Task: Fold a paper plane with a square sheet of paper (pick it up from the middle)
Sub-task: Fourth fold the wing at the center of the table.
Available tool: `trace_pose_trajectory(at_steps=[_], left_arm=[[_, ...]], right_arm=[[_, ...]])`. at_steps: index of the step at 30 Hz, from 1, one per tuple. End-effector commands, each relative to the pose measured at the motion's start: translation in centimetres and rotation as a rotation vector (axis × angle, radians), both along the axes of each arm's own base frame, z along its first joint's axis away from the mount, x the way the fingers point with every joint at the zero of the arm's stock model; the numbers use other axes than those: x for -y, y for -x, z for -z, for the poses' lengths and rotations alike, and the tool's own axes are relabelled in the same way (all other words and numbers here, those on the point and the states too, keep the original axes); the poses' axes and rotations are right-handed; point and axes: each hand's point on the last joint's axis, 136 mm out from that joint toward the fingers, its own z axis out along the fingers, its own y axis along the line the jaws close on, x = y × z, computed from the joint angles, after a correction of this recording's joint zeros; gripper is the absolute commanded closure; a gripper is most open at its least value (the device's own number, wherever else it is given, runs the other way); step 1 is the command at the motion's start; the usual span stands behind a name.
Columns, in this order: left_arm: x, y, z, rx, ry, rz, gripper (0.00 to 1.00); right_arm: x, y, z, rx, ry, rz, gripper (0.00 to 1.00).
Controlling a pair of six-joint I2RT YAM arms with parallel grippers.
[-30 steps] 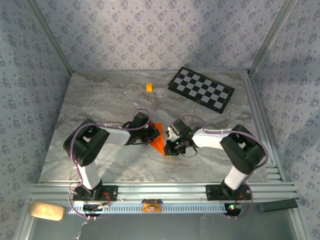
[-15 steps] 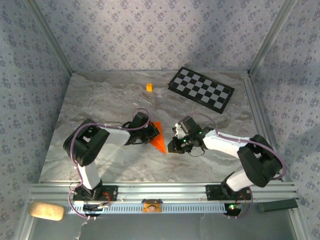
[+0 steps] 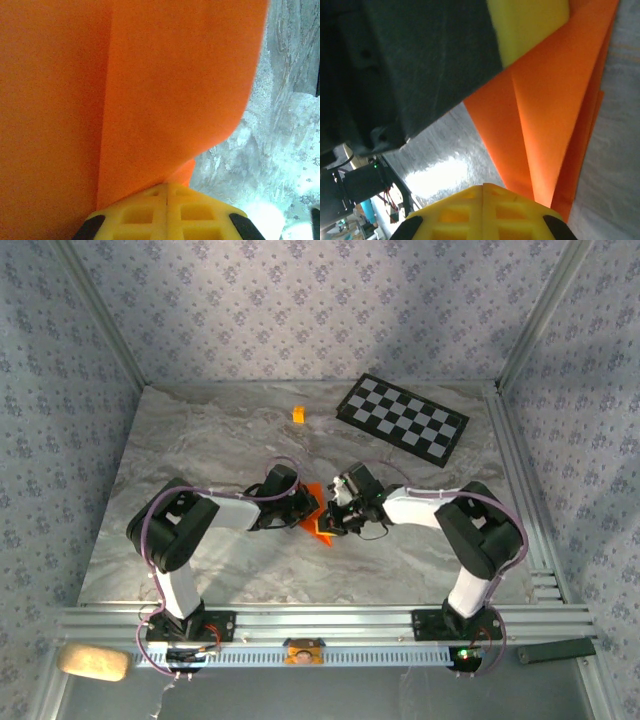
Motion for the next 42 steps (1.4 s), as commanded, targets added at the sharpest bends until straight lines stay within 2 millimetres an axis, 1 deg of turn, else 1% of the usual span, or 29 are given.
trace_pose_trajectory(at_steps=[1, 6, 12, 14, 18, 27, 29, 30, 32, 37, 38, 40, 42], left_arm=[[-2.1, 0.9, 2.4, -0.06, -0.087, -0.043, 0.95], [-2.2, 1.0, 2.3, -0.057, -0.088, -0.042, 0.95], [-2.4, 1.1, 2.4, -0.06, -0.094, -0.05, 0.95], [-2.5, 1.0, 2.4, -0.059, -0.094, -0.053, 0.95], [-2.6, 1.1, 2.5, -0.062, -0.1, -0.057, 0.95], [-2.8, 1.0, 2.6, -0.067, -0.097, -0.067, 0.95], [-2.8, 1.0, 2.6, -0.066, -0.095, -0.067, 0.95], [-2.7, 1.0, 2.6, -0.065, -0.092, -0.066, 0.95], [-2.6, 1.1, 2.6, -0.065, -0.087, -0.064, 0.95], [-2.4, 1.2, 2.2, -0.058, -0.081, -0.056, 0.95], [-2.4, 1.2, 2.2, -0.057, -0.079, -0.056, 0.95], [-2.3, 1.2, 2.1, -0.055, -0.079, -0.056, 0.95], [-2.3, 1.2, 2.1, -0.053, -0.078, -0.055, 0.95]], right_arm=[[-0.2, -0.6, 0.8, -0.019, 0.006, 0.019, 0.98], [0.5, 1.2, 2.9, -0.078, 0.015, 0.005, 0.98], [1.9, 3.3, 4.6, -0.111, 0.055, 0.012, 0.98], [2.3, 3.7, 4.8, -0.118, 0.059, 0.013, 0.98], [2.6, 4.5, 4.4, -0.121, 0.058, 0.002, 0.98], [4.5, 7.1, 4.5, -0.129, 0.086, -0.031, 0.98], [5.0, 7.4, 4.5, -0.128, 0.103, -0.034, 0.98], [5.1, 7.4, 4.3, -0.122, 0.104, -0.036, 0.98], [4.8, 7.0, 3.1, -0.1, 0.081, -0.037, 0.98], [2.8, 4.6, -2.3, 0.012, -0.039, -0.03, 0.98], [2.6, 4.1, -3.0, 0.027, -0.052, -0.027, 0.98], [1.9, 3.0, -3.8, 0.05, -0.073, -0.026, 0.98], [1.5, 1.5, -3.8, 0.054, -0.063, -0.005, 0.98]])
